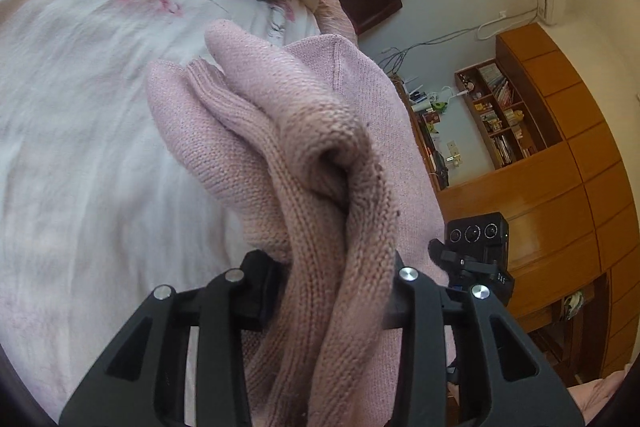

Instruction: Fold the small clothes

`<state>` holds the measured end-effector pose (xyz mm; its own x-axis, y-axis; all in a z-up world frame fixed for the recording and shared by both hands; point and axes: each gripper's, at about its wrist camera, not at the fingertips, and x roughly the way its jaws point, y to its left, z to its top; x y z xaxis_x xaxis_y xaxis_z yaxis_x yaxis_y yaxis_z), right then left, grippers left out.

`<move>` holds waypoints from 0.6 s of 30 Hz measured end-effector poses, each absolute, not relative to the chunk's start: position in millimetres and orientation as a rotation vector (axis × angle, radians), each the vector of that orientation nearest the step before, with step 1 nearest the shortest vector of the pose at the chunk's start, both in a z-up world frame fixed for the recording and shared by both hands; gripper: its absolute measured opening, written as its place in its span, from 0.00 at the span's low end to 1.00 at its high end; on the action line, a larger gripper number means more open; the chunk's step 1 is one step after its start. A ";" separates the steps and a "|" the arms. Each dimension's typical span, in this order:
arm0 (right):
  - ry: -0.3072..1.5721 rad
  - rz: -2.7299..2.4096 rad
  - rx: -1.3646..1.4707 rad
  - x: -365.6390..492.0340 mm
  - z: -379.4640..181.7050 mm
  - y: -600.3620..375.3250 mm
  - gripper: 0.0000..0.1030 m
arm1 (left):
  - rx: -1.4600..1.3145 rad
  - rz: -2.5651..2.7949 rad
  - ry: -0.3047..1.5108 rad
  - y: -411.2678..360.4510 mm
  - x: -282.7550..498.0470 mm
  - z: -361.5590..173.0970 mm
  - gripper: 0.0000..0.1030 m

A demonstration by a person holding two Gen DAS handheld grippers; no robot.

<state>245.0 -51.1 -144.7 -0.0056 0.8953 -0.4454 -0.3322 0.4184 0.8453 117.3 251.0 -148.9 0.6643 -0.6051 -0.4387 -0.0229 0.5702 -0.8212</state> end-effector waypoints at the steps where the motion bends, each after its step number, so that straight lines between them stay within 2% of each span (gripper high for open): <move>1: 1.199 1.058 0.604 241.9 -145.2 -64.3 0.43 | -0.897 -0.385 0.787 237.8 113.9 -147.7 0.33; 5: 1.236 0.996 0.598 227.1 -164.9 -108.7 0.43 | -0.854 -0.363 0.835 198.2 100.4 -168.1 0.33; 10: 1.392 0.872 0.531 212.6 -231.8 -128.0 0.43 | -0.856 -0.242 1.007 172.7 82.2 -238.7 0.34; 13: 1.416 0.858 0.572 204.6 -255.6 -136.1 0.46 | -0.911 -0.189 1.007 173.0 66.0 -258.3 0.40; 18: 1.399 0.830 0.582 194.6 -244.4 -146.3 0.60 | -0.872 -0.109 1.017 165.6 50.9 -241.0 0.42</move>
<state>194.6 -146.3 -244.4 -0.0253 0.7902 -0.6124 -0.1590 0.6016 0.7828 50.9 165.6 -241.0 0.5513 -0.4596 -0.6963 -0.3017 0.6683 -0.6799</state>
